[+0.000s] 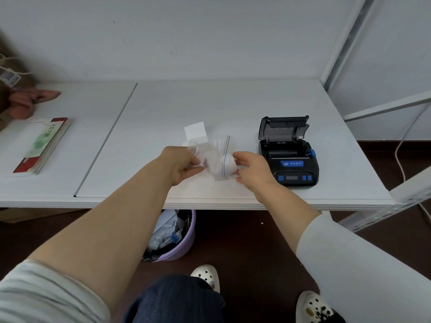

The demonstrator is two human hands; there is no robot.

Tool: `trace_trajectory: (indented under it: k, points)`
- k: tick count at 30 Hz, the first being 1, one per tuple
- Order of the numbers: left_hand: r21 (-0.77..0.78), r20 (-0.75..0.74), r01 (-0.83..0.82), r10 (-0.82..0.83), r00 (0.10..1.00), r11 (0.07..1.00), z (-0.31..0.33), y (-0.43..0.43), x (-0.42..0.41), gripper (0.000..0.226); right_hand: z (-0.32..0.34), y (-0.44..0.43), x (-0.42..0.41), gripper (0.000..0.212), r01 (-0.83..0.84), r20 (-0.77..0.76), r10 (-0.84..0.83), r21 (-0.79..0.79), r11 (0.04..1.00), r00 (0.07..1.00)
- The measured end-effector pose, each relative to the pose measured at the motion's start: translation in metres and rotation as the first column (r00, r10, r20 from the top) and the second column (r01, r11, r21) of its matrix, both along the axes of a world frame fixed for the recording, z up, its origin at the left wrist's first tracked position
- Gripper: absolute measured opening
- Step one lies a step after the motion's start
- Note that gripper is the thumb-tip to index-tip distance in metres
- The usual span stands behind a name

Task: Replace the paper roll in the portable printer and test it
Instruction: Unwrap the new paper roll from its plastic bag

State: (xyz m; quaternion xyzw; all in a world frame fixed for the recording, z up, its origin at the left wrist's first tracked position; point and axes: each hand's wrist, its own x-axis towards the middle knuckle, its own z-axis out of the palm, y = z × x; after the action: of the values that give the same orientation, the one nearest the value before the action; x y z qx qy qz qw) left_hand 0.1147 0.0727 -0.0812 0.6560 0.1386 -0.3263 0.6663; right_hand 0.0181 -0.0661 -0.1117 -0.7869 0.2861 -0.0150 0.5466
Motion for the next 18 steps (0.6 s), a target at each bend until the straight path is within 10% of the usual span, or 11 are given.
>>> trace_trajectory:
  k: [9,18]
  points:
    - [-0.008,0.023,0.014,-0.014,1.000,1.000,-0.007,-0.002,-0.004,0.059,0.011,-0.004,0.002,0.072,-0.268,-0.084,0.255,-0.344,0.900,0.963]
    - [0.027,-0.055,0.017,-0.015,0.998,1.000,-0.007,0.002,0.000,0.019,0.011,-0.004,0.011,0.063,-0.382,-0.201,0.326,-0.534,0.754,0.924]
